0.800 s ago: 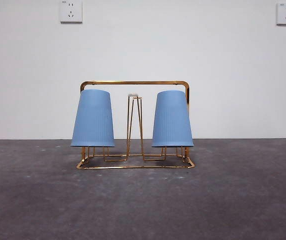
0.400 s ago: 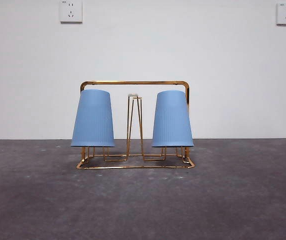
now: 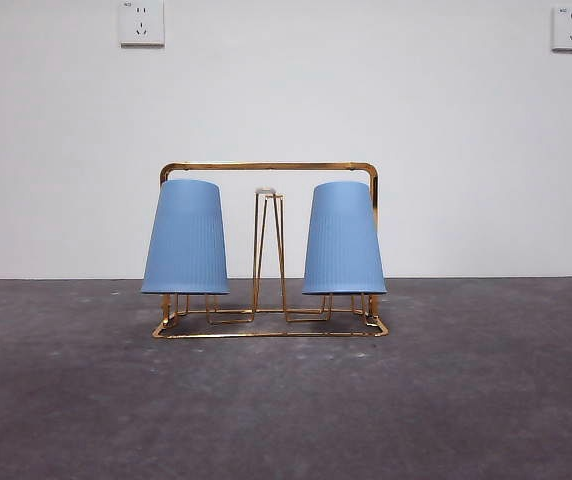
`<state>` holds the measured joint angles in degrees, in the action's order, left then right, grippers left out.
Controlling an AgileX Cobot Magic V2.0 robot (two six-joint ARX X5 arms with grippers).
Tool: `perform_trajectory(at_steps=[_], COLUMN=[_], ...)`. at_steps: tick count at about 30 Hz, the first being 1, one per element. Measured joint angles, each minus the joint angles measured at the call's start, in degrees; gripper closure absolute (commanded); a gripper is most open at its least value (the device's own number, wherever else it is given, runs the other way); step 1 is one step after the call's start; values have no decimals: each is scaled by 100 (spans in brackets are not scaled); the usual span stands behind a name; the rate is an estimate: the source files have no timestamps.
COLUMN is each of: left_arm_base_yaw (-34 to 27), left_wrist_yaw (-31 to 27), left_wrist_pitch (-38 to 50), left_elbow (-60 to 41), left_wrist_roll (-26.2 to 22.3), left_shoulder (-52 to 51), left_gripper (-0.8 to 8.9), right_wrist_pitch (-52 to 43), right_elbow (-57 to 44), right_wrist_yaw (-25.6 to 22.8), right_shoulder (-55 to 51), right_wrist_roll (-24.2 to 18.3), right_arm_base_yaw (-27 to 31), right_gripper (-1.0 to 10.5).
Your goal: Pick up cup 1,put cup 1 in the cup rack,pick up cup 2,put cup 2 in the cup rack
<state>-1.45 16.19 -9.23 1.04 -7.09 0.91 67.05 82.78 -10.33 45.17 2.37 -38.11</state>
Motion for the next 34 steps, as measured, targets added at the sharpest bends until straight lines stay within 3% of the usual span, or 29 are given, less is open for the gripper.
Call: perform_trajectory(at_steps=[4, 9, 12, 23, 29, 34], left_arm_base_yaw=[0, 0, 0, 0, 0, 0], left_wrist_yaw=[0, 0, 0, 0, 0, 2], left_wrist_pitch=[0, 0, 0, 4, 4, 7], left_elbow=[0, 0, 0, 0, 0, 0], left_wrist_roll=[13, 13, 13, 13, 13, 13], left_shoulder=[0, 0, 0, 42, 44, 44], left_gripper=[817, 817, 817, 817, 817, 817], right_wrist_pitch=[-962, -2022, -2800, -5652, -5882, -5893], right_elbow=[-61, -673, -1421, -5407, -7187, -7866], right_wrist_yaw=[450, 470, 483, 544, 542, 544], right_shoulder=[-479, -1108, -1451, -3200, -4111, -4457], right_wrist_roll=[-68, -286, -439, -525, -448, -411], right_arm_base_yaw=[1248, 2739, 3161, 3407, 3407, 3407], right_gripper=[941, 941, 941, 941, 941, 941])
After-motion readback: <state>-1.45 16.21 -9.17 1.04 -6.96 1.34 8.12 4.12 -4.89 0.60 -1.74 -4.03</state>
